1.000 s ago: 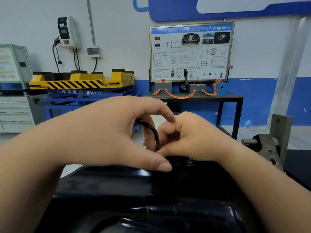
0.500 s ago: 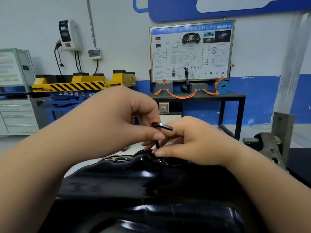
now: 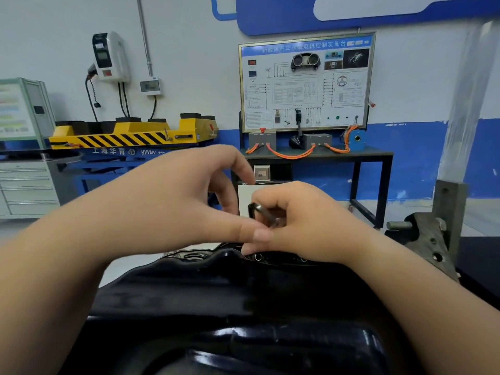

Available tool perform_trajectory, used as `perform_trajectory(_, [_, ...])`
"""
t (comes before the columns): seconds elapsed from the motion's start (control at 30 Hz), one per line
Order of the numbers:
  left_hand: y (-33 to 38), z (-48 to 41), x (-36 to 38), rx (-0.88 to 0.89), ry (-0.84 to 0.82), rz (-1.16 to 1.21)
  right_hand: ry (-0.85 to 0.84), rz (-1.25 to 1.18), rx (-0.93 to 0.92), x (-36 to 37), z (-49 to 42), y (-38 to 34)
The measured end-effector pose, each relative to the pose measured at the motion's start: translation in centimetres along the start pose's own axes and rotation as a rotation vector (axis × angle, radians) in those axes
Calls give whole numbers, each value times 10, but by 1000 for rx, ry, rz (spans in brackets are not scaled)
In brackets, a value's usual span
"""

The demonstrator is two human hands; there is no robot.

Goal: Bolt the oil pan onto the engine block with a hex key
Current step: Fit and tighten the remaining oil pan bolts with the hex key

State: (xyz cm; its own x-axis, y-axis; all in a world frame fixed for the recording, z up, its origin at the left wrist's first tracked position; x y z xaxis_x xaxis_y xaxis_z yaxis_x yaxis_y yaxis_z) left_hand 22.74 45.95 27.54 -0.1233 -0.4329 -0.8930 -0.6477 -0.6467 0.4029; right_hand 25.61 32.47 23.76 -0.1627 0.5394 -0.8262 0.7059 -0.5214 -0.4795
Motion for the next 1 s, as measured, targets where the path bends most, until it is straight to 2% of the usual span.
perform_trajectory(0.23, [13, -3, 5, 86, 49, -160, 0, -37, -19, 3, 1, 4])
perform_trajectory(0.4, [12, -4, 6, 95, 28, -203, -83, -23, -27, 4, 7, 3])
perform_trajectory(0.63, [2, -6, 11, 19, -109, -113, -6, -77, -33, 0, 6, 5])
perform_trajectory(0.83, [0, -8, 6, 40, -39, 28, -12, -87, -20, 3, 4, 4])
perform_trajectory(1.0, [7, -10, 11, 80, -1, -119, -15, -57, -24, 5, 2, 6])
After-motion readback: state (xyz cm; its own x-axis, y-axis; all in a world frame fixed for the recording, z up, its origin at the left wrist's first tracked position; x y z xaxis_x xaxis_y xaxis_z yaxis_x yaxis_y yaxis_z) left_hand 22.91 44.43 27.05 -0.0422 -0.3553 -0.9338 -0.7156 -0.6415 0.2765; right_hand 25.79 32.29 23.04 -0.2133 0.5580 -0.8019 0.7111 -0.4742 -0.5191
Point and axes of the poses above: each hand's wrist, its own z-axis away from the middle knuckle, its own x-axis out of the palm, y = z × x, the point moved 4 cm from there along -z, towards the middle knuckle, and after that the axes turned 13 degrees about -y, right-handed, at the moved point
